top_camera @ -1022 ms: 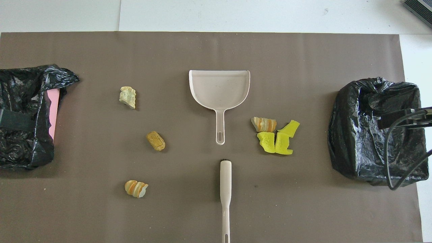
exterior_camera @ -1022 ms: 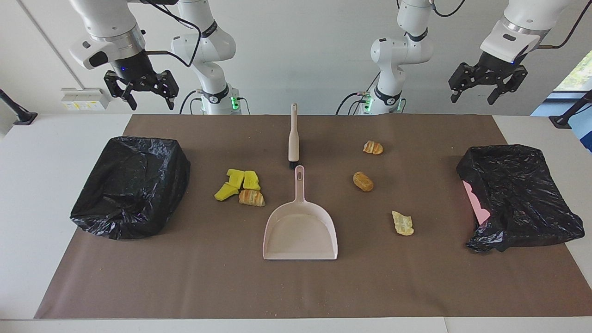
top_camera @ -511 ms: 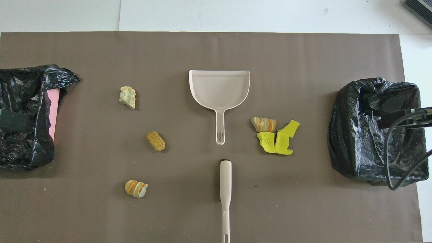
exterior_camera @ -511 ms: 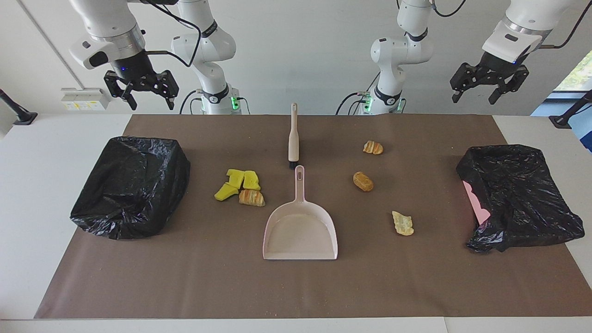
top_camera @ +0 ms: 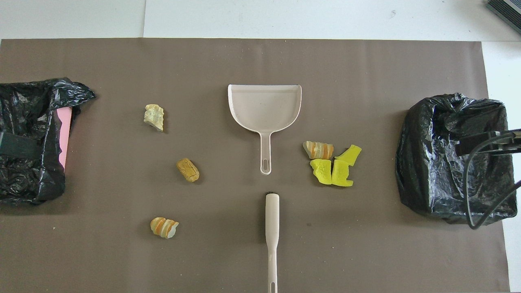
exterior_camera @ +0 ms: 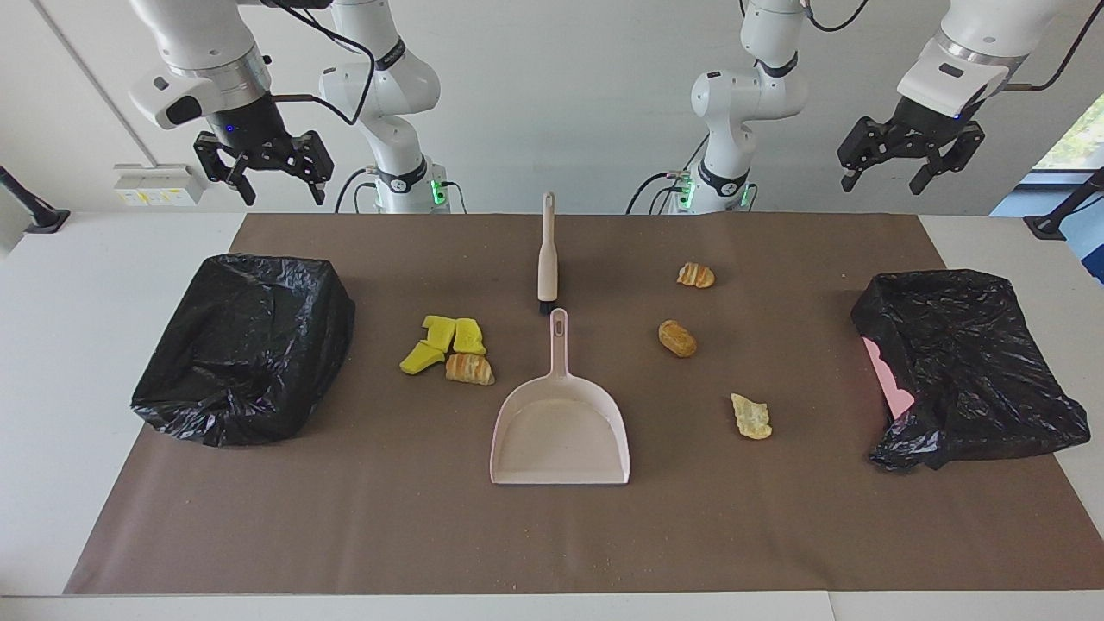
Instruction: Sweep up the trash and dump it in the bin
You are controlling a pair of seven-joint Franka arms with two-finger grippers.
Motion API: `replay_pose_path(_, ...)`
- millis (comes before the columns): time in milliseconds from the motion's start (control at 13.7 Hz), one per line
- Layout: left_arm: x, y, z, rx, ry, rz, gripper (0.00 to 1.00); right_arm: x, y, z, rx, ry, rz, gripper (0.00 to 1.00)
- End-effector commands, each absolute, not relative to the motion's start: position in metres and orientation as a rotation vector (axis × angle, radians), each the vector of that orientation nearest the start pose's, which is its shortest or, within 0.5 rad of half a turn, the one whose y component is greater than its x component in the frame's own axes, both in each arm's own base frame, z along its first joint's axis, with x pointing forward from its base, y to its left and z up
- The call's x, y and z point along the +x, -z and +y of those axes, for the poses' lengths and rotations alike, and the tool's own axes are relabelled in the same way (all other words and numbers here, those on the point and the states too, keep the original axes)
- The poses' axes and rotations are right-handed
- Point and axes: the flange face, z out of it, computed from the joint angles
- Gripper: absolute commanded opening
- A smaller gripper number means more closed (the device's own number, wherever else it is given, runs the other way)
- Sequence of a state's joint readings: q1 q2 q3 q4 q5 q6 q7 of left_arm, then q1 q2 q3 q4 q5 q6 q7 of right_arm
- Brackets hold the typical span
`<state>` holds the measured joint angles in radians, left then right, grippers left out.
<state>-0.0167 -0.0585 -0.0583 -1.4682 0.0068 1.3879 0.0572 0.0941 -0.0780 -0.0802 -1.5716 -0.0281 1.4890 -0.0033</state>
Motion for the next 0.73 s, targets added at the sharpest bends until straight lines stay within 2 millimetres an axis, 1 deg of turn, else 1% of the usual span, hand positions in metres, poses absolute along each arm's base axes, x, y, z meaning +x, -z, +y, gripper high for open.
replay_pose_path(0, 0.5073, -0.6875, -0.0400, -3.126, -0.050, 0.188, 1.00, 0.5162, -0.6621, -0.0024, -3.157, -0.010, -0.055, 1.00)
replay_pose_path(511, 0.5075, -0.6877, -0.0424, -3.126, -0.046, 0.183, 1.00, 0.5167, -0.6613, -0.0024, -3.157, -0.013, -0.056, 1.00)
replay_pose_path(657, 0.5074, -0.6873, -0.0474, -3.126, -0.043, 0.196, 1.00, 0.5167, -0.6613, -0.0024, -3.157, -0.013, -0.056, 1.00)
